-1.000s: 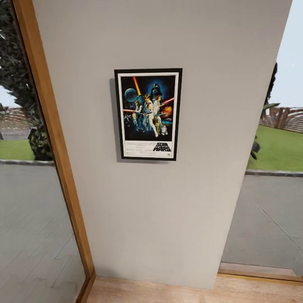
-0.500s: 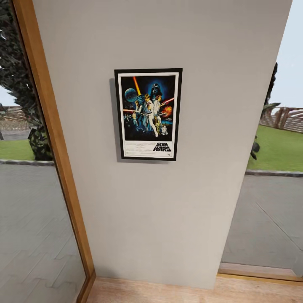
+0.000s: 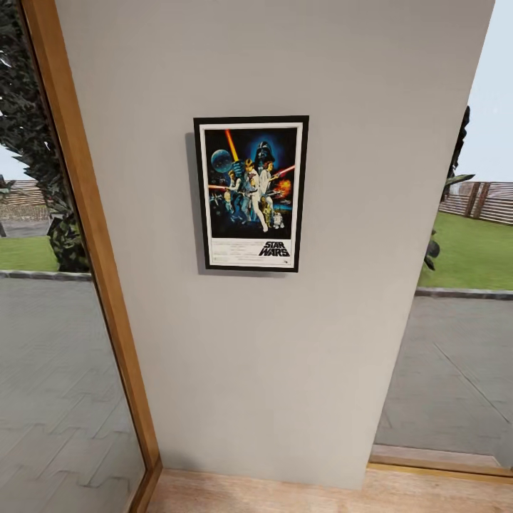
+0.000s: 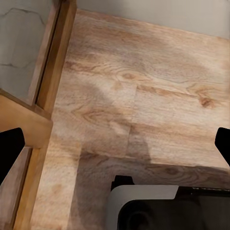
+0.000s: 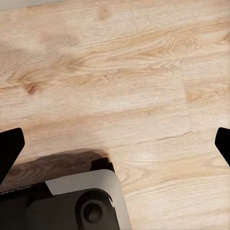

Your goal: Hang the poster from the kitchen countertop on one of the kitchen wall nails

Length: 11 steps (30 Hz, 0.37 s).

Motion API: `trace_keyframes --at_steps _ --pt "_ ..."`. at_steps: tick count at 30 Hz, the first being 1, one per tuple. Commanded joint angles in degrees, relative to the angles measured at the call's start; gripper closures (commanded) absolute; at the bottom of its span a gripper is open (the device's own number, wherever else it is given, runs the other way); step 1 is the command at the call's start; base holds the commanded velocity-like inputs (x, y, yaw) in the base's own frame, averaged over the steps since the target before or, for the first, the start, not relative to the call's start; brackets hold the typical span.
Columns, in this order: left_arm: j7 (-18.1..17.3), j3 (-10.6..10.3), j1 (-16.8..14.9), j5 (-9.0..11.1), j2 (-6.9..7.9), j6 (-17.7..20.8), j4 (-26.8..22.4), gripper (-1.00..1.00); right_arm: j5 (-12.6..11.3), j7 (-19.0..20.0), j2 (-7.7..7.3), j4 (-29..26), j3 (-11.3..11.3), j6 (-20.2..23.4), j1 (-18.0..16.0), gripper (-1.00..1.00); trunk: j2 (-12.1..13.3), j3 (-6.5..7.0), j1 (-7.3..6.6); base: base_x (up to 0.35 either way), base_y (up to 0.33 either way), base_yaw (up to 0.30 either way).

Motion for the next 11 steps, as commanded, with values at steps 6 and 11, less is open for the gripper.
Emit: trace_keyframes --at_steps 6,11 --pt "-0.43 0.29 0.03 0.12 -0.03 0.01 -0.05 -1.00 -0.52 0.42 -0.03 0.28 -0.27 -0.42 -0.08 -1.00 -0.03 0.00 0.02 0.000 0.000 0.000" --pt "-0.43 0.38 0.03 0.12 -0.03 0.03 -0.05 -1.00 -0.52 0.44 -0.03 0.28 -0.27 -0.42 -0.08 -1.00 -0.03 0.00 0.02 0.000 0.000 0.000"
